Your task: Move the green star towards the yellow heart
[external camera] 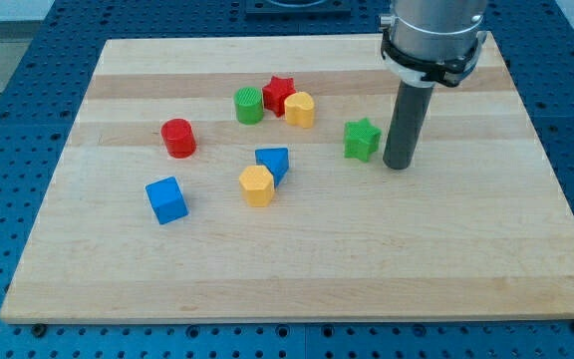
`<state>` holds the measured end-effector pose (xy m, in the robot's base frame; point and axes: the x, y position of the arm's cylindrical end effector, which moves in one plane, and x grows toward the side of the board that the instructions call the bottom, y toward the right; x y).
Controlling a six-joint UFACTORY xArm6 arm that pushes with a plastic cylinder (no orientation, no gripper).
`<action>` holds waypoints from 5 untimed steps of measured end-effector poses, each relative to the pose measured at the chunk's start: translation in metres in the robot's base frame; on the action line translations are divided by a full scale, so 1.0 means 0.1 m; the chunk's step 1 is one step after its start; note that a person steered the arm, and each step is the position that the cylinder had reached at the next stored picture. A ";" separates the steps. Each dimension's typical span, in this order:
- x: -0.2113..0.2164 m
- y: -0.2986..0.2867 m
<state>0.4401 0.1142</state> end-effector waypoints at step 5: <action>-0.18 -0.13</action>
<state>0.4226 0.1008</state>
